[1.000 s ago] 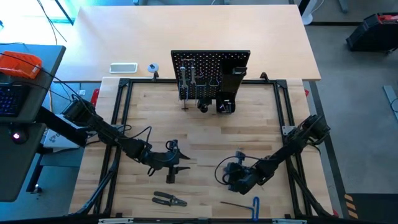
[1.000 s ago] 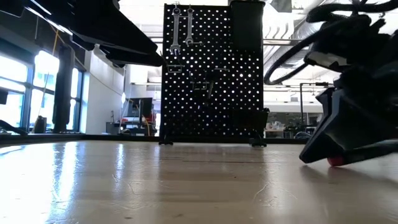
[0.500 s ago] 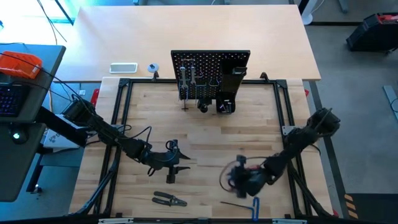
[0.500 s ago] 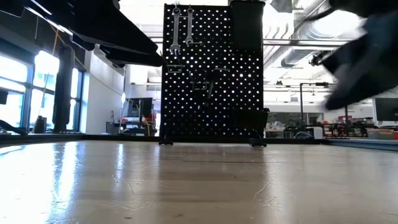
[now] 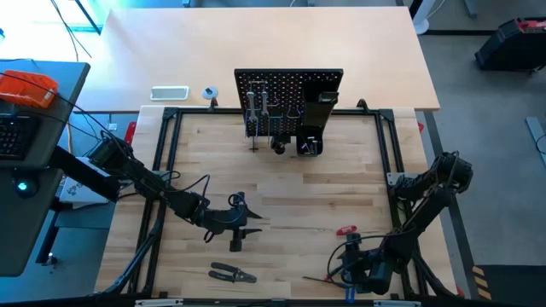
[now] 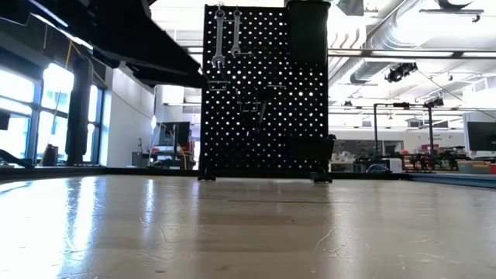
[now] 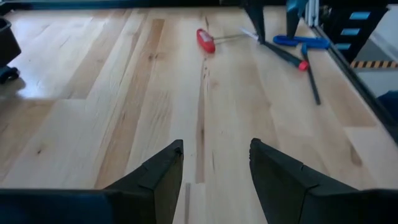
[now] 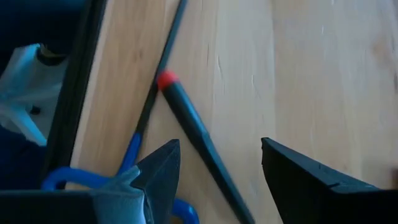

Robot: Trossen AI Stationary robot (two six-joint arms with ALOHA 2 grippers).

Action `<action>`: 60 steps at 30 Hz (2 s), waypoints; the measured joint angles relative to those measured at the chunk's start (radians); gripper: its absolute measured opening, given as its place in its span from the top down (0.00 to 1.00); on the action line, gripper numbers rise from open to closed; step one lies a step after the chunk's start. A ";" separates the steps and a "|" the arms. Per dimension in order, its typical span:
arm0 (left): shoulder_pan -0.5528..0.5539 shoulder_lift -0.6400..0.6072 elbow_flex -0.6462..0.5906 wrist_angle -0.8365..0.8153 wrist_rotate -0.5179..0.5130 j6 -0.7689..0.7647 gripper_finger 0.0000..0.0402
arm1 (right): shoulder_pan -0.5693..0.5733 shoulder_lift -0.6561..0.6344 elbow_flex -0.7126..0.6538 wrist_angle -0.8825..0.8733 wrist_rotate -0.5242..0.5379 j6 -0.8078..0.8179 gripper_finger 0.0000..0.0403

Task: Hang tools onto peg board
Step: Put the black nut into the top peg board bin

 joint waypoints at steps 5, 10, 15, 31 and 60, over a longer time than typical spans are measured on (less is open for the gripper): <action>0.005 0.023 0.000 0.043 0.006 0.000 0.57 | 0.012 0.007 0.000 -0.029 -0.010 0.019 0.46; 0.006 0.024 0.000 0.047 0.006 -0.002 0.57 | 0.009 0.037 0.000 -0.029 -0.010 -0.006 0.46; 0.006 0.024 0.000 0.050 0.006 -0.002 0.57 | 0.006 0.083 0.004 -0.017 -0.003 -0.027 0.46; 0.025 0.024 0.000 0.082 -0.001 0.008 0.57 | -0.057 0.109 0.004 -0.011 0.007 -0.090 0.93; 0.064 0.024 0.000 0.501 0.004 0.240 0.57 | -0.158 -0.184 -0.001 0.162 0.558 -0.435 0.96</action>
